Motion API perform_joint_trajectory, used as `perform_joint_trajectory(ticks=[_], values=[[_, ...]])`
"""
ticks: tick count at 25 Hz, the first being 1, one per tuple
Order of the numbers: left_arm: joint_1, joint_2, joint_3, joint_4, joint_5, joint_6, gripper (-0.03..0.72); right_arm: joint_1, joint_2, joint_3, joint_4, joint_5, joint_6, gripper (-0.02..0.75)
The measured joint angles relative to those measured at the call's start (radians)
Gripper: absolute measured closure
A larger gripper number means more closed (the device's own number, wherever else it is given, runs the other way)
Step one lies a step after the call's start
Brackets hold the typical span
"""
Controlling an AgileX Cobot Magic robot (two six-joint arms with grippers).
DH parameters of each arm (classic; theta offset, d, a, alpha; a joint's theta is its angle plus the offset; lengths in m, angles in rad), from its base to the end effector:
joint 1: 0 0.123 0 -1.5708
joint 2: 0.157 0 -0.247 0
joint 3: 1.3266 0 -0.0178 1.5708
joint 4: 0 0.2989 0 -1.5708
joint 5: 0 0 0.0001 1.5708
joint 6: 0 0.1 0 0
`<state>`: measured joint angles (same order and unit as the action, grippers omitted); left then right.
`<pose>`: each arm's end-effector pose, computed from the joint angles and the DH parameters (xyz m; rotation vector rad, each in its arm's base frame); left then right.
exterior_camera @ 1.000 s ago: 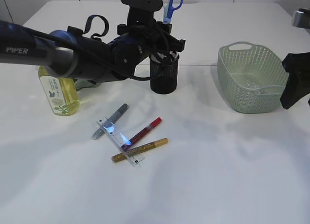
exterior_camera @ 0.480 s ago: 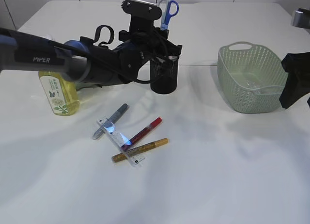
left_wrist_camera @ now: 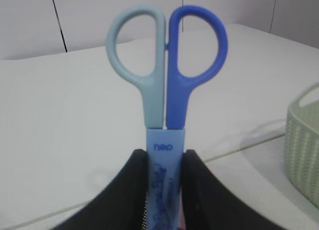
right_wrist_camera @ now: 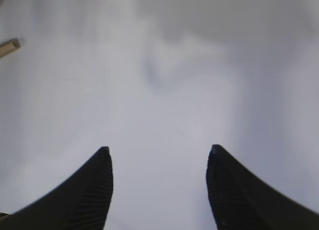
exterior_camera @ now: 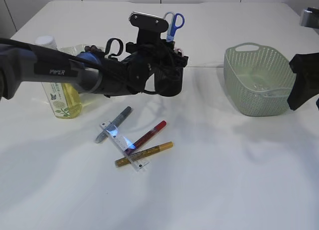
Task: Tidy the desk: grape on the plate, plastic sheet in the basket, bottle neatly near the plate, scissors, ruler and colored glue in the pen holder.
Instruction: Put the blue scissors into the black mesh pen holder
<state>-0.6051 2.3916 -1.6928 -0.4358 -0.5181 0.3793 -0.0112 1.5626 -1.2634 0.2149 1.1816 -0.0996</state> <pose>0.4697 -0.2995 0.0908 0.3530 1.6732 -0.2752 0.3507 0.0158 0.2254 -0.0357 2.9399 0.2890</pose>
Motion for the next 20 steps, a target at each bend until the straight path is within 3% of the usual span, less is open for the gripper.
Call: perform_joint_trajectory(ticks=[20], values=[[0.001, 0.029, -0.032, 0.005, 0.002, -0.008, 0.525, 0.000, 0.000, 0.000, 0.000, -0.005, 0.000, 0.267]])
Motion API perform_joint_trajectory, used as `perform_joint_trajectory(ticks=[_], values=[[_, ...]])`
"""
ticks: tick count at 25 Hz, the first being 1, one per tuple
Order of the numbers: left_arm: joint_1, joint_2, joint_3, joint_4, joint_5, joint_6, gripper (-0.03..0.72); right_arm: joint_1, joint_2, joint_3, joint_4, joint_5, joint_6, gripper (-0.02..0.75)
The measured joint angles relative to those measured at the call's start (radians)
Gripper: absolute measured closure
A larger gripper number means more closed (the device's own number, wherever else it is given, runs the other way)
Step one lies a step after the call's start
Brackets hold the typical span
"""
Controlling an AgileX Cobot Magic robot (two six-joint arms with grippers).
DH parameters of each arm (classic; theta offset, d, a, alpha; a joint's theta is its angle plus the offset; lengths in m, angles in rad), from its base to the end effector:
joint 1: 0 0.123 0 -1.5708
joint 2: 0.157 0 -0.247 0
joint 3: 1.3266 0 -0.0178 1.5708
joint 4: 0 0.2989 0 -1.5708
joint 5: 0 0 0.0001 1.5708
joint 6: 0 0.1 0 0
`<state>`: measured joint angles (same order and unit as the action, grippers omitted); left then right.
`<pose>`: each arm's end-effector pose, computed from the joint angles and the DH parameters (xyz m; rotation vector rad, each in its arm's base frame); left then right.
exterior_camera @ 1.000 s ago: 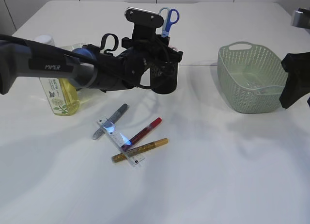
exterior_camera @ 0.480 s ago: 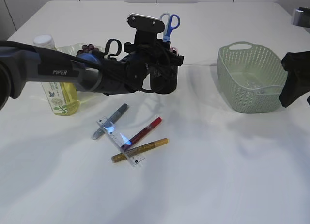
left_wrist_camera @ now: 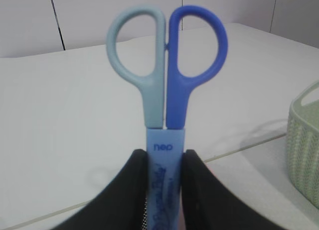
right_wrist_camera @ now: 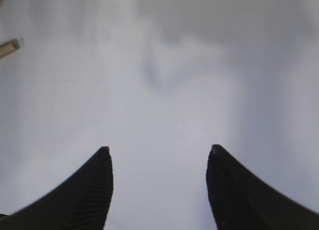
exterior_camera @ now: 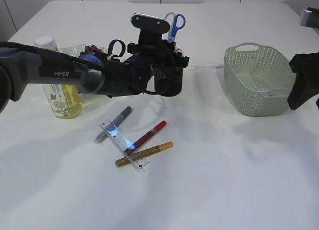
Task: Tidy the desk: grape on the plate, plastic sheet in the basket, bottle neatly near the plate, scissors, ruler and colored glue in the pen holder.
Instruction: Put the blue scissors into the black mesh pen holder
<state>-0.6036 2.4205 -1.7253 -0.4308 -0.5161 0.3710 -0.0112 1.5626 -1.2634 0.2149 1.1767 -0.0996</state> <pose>0.4737 -0.3016 0.0860 0.3496 1.6717 -0.2806 0.3512 0.0158 0.2255 -0.0349 2.9351 0.2880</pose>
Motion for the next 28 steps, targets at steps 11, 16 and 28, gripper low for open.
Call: perform_joint_trajectory(ticks=[11, 16, 28], values=[[0.002, 0.000, 0.000, 0.002, 0.002, 0.000, 0.510, 0.000, 0.000, 0.000, -0.002, 0.000, 0.000, 0.267], [0.002, 0.000, 0.000, 0.020, 0.010, 0.000, 0.480, 0.000, 0.000, 0.000, -0.002, 0.000, 0.000, 0.267], [0.002, -0.017, 0.000, 0.017, 0.079, 0.000, 0.465, 0.000, 0.000, 0.000, -0.002, 0.000, 0.000, 0.267]])
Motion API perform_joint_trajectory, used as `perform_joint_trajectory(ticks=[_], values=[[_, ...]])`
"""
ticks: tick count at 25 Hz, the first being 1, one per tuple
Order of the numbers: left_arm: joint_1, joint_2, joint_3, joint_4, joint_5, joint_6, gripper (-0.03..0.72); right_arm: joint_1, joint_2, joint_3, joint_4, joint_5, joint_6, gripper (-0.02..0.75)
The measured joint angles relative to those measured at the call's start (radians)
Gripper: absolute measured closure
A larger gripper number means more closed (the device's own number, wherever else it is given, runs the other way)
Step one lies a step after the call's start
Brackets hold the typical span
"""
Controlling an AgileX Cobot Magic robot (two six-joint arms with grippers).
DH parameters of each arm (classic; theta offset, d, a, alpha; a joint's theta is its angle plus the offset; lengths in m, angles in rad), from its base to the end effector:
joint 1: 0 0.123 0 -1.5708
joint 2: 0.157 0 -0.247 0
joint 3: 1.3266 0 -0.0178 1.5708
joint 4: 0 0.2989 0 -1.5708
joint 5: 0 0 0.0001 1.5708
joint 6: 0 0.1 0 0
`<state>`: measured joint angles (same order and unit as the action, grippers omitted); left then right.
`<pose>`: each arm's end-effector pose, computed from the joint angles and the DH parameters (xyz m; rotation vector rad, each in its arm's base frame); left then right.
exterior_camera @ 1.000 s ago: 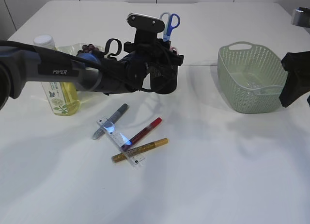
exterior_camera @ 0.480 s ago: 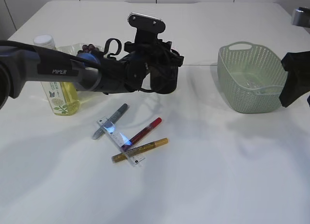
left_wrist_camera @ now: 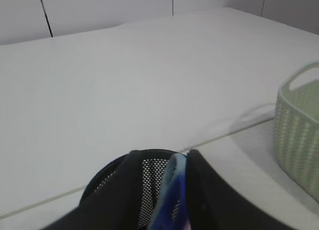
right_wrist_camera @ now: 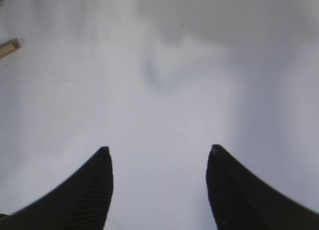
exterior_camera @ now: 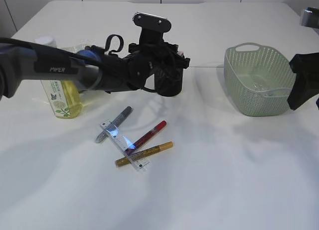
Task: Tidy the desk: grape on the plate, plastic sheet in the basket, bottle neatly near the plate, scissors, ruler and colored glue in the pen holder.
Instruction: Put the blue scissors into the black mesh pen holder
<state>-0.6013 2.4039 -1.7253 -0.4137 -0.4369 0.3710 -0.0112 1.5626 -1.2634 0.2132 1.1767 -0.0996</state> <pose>0.4725 -0.3036 0.0882 0.3954 1.7196 -0.2932 0.3512 0.0156 0.2255 -0.0357 2.9354 0.2856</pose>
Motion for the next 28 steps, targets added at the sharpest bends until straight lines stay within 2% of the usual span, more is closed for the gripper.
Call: perform_joint_trajectory(ticks=[6, 16, 20, 25, 28], values=[[0.002, -0.095, 0.000, -0.034, 0.196, 0.000, 0.463, 0.000, 0.000, 0.000, 0.000, 0.000, 0.000, 0.267], [0.050, -0.314, 0.000, -0.019, 0.789, 0.000, 0.452, 0.000, 0.000, -0.022, 0.000, 0.043, 0.000, 0.267], [0.068, -0.396, 0.000, 0.060, 1.037, -0.011, 0.449, 0.000, 0.000, -0.082, 0.012, 0.044, 0.000, 0.267], [0.069, -0.484, 0.000, 0.241, 1.344, -0.067, 0.449, 0.002, 0.000, -0.145, 0.055, 0.045, 0.000, 0.267], [0.069, -0.516, -0.004, 0.357, 1.543, -0.146, 0.449, 0.025, 0.000, -0.165, 0.077, 0.048, 0.000, 0.267]])
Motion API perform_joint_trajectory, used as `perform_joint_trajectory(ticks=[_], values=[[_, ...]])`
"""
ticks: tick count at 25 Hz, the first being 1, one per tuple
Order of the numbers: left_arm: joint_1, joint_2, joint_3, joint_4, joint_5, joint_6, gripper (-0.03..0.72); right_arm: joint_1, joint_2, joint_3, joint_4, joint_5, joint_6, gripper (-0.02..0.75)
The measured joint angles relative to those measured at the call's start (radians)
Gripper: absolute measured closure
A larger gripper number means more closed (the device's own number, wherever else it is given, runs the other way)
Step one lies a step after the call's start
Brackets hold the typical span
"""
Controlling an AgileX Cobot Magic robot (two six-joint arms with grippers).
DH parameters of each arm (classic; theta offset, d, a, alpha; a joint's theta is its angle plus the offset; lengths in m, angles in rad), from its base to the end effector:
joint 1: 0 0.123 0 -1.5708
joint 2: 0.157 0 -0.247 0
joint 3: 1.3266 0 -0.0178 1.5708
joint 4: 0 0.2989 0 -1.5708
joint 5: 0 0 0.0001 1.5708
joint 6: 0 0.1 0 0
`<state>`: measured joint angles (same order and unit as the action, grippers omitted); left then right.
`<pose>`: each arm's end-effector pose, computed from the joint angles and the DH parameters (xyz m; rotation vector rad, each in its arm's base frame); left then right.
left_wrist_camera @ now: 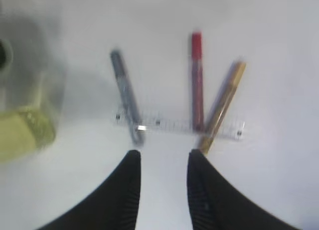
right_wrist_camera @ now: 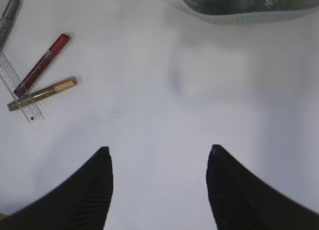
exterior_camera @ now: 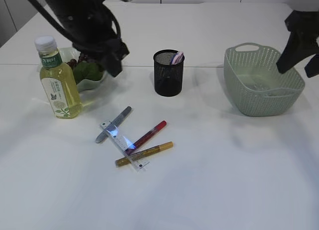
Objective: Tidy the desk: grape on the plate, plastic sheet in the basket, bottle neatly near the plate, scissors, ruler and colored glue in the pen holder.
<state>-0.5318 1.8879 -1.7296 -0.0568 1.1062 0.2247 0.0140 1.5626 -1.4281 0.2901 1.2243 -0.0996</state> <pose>0.3857 -0.2328 0.2470 0.9984 2.5697 -0.1602 0.3652 0.0320 0.2793 -0.0783 2.8058 0.3880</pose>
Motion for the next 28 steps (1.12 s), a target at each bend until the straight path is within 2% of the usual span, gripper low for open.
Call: perform_joint_trajectory(ticks=[2, 6, 16, 19, 24, 28], values=[[0.000, -0.012, -0.002, 0.057, 0.088, -0.072, 0.449, 0.038, 0.000, -0.006, 0.002, 0.002, 0.000, 0.267], [0.001, -0.043, -0.002, 0.120, 0.121, -0.193, 0.449, 0.154, 0.013, -0.020, 0.010, 0.013, 0.000, 0.267], [0.009, -0.142, 0.006, 0.138, 0.134, -0.270, 0.449, 0.373, 0.187, -0.178, 0.014, 0.015, 0.025, 0.267], [0.051, -0.188, 0.063, 0.138, 0.134, -0.302, 0.449, 0.404, 0.240, -0.217, 0.016, 0.015, 0.027, 0.267], [0.197, -0.284, 0.209, 0.105, 0.134, -0.340, 0.449, 0.414, 0.302, -0.257, 0.019, 0.015, 0.027, 0.267], [0.273, -0.366, 0.317, 0.092, 0.134, -0.344, 0.449, 0.439, 0.374, -0.304, 0.019, 0.015, 0.027, 0.267]])
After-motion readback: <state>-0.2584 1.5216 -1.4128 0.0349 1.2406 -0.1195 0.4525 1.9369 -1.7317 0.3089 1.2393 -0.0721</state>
